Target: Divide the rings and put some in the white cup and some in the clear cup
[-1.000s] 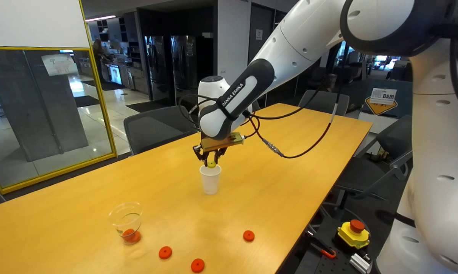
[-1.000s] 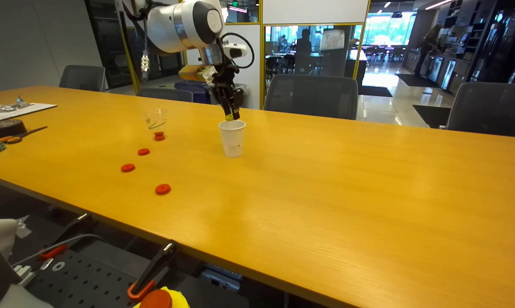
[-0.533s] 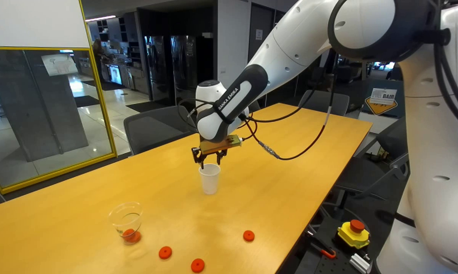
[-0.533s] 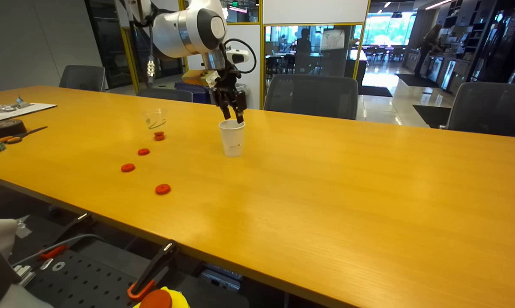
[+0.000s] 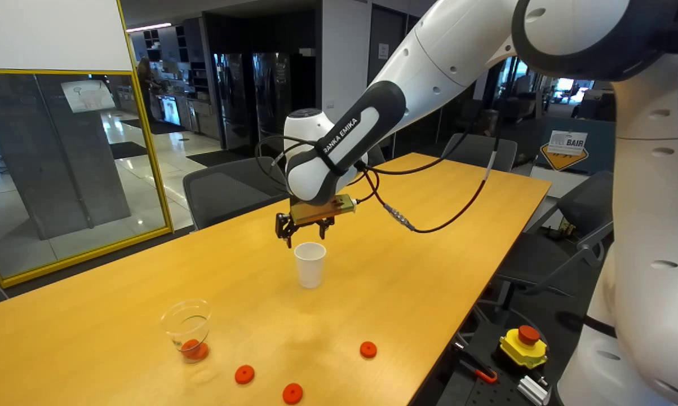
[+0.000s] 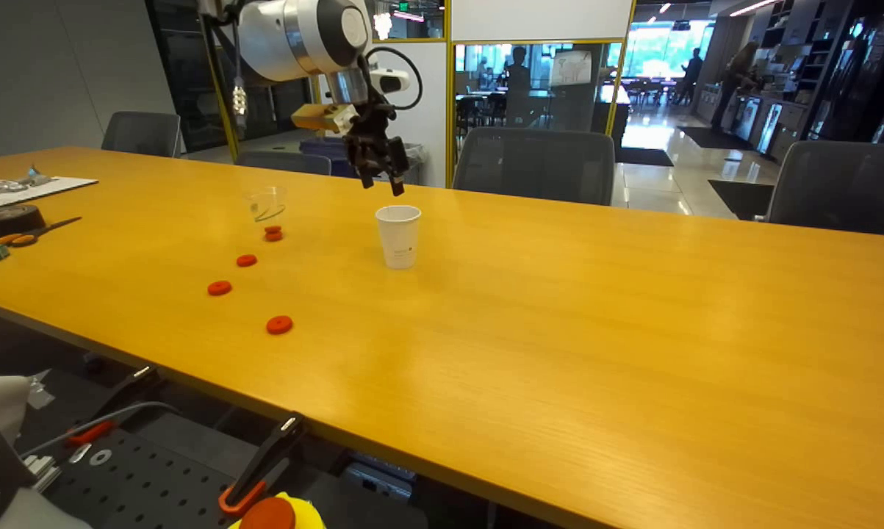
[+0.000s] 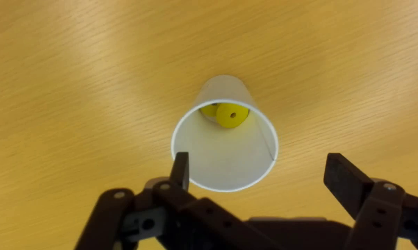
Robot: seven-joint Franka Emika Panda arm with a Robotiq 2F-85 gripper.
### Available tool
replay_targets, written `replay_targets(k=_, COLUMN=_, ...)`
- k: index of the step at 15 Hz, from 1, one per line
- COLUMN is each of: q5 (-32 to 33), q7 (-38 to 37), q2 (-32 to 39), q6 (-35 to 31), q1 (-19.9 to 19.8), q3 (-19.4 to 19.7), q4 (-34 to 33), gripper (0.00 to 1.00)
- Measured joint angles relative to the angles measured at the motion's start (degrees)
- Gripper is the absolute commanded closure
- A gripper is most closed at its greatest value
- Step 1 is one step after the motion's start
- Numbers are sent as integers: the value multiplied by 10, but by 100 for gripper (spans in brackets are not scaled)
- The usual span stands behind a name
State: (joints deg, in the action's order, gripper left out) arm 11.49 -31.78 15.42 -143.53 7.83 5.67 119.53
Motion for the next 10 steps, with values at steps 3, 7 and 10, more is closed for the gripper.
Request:
replay_targets(k=3, q5=0, q7=0, q2=-40, q6=4, q1=14, q3=-32, q4=46, gripper=0)
replay_targets(k=7, q5=0, q7=-2, q2=-70, q6=2, q1=39, q3=-83, q4=101, gripper=0)
replay_targets(k=10, q5=0, q7=-5, q2=-66, q6=-6, q1=60, q3=-115, q4=117, gripper=0)
